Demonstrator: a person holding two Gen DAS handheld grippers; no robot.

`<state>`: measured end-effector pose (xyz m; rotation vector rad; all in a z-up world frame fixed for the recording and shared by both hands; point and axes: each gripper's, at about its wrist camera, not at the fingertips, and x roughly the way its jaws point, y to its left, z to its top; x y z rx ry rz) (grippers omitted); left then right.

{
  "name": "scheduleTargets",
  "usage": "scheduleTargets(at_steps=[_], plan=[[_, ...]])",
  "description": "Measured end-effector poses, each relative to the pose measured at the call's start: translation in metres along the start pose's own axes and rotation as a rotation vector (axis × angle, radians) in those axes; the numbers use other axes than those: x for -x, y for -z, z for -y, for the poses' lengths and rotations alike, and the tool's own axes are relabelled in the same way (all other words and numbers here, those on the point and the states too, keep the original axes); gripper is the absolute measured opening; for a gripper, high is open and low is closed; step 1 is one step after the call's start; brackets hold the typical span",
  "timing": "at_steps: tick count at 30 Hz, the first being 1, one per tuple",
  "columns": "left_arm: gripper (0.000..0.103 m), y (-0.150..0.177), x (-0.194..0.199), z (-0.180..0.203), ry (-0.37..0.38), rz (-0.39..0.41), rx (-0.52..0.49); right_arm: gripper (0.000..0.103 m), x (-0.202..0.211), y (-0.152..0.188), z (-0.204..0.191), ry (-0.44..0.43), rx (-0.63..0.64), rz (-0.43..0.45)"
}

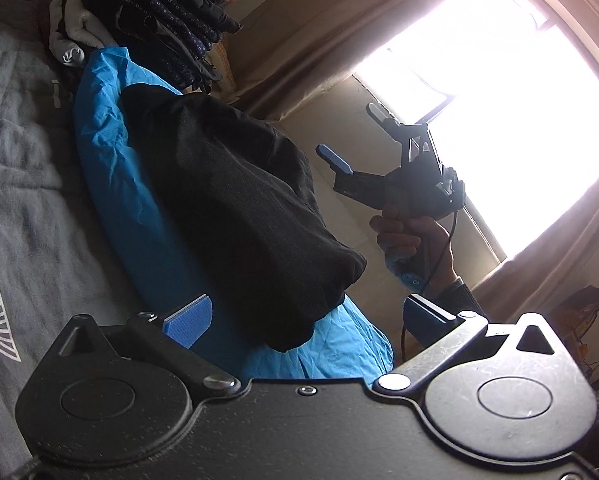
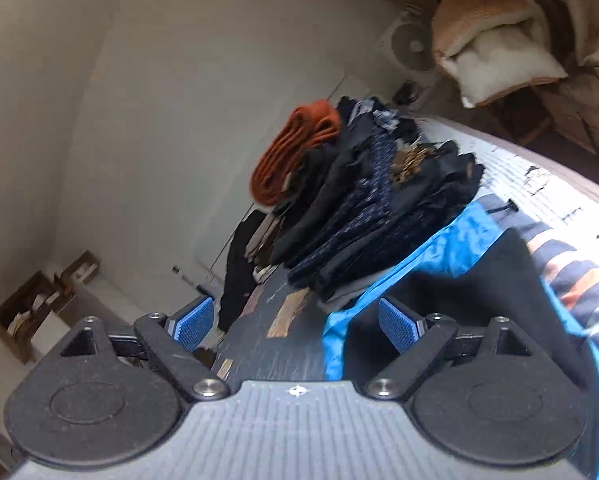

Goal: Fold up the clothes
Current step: 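Carry the jacket bundle with both grippers onto the blue garment, then lower the jacket bundle onto the blue garment and open both grippers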

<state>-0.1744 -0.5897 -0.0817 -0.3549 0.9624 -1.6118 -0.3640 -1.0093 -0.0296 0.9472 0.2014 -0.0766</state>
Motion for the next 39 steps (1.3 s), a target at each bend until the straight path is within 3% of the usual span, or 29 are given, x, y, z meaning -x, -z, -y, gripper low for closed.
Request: scheduleTargets(at_steps=[2, 4, 6, 8, 10, 15, 18, 20, 22, 25, 33, 39], plan=[[0.102, 0.002, -0.001, 0.008, -0.033, 0.002, -0.036, 0.089, 0.006, 0.014, -0.021, -0.022, 0.055, -0.032], [0.102, 0.003, -0.002, 0.016, -0.044, -0.008, -0.061, 0.090, 0.016, 0.029, -0.027, 0.040, 0.129, -0.013], [0.102, 0.006, -0.003, 0.024, -0.046, -0.014, -0.073, 0.093, 0.012, 0.043, -0.013, 0.036, 0.074, -0.099], [0.102, 0.010, -0.002, 0.032, -0.046, -0.012, -0.080, 0.091, 0.000, 0.055, 0.008, 0.163, 0.069, -0.178], [0.102, 0.014, 0.002, 0.039, -0.072, -0.005, -0.102, 0.090, -0.003, 0.063, 0.023, 0.171, 0.085, -0.176], [0.103, 0.025, 0.015, 0.058, -0.173, 0.016, -0.181, 0.090, 0.016, 0.067, -0.003, 0.224, 0.114, -0.114], [0.103, 0.024, 0.018, 0.071, -0.236, 0.047, -0.218, 0.093, 0.042, 0.084, -0.036, 0.223, 0.207, -0.014], [0.103, 0.026, 0.018, 0.081, -0.264, 0.060, -0.245, 0.093, 0.047, 0.099, -0.042, 0.317, 0.260, -0.028], [0.103, 0.030, 0.022, 0.089, -0.284, 0.066, -0.268, 0.092, 0.045, 0.112, -0.034, 0.386, 0.292, -0.099], [0.103, 0.037, 0.027, 0.100, -0.315, 0.076, -0.303, 0.092, 0.054, 0.131, -0.030, 0.397, 0.358, -0.096], [0.103, 0.049, 0.033, 0.129, -0.426, 0.084, -0.418, 0.093, 0.079, 0.132, -0.068, 0.469, 0.356, 0.017], [0.103, 0.048, 0.016, 0.146, -0.479, 0.079, -0.479, 0.093, 0.103, 0.169, -0.125, 0.585, 0.470, 0.060]])
